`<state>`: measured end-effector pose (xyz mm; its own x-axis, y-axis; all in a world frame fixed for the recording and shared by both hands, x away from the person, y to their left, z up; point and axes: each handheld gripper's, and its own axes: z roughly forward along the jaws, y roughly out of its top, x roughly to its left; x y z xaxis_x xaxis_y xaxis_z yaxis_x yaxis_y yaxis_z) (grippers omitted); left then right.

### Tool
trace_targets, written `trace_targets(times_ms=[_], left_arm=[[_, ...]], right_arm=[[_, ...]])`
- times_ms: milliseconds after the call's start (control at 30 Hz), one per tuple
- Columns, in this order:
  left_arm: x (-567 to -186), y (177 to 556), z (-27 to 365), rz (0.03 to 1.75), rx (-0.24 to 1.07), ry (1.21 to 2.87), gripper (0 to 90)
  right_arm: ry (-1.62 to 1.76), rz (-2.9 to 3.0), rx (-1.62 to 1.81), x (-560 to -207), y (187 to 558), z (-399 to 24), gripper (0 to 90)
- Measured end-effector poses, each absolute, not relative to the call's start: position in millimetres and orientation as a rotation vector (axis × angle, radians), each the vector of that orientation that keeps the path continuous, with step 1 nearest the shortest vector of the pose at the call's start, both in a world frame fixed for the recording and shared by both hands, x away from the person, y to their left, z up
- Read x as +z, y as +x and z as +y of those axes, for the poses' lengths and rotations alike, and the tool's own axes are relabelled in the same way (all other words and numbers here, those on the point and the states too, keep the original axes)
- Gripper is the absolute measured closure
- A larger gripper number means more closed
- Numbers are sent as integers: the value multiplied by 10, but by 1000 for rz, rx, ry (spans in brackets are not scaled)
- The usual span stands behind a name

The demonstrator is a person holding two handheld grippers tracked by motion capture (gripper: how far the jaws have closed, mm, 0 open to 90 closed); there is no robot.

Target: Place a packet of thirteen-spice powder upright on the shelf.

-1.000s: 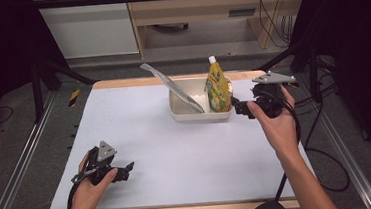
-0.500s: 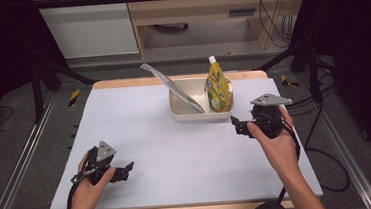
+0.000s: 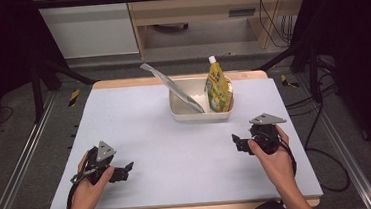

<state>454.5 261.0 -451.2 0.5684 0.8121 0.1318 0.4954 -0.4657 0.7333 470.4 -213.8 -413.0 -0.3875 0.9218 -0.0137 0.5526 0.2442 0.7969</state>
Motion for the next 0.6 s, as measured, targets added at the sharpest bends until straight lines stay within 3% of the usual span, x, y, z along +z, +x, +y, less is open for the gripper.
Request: trace_targets(times_ms=[600], left_arm=[[-4532, 4554, 2629, 1050, 651, 2161, 52]], right_arm=[[1377, 1962, 973, -4556, 4725, -2314, 96]])
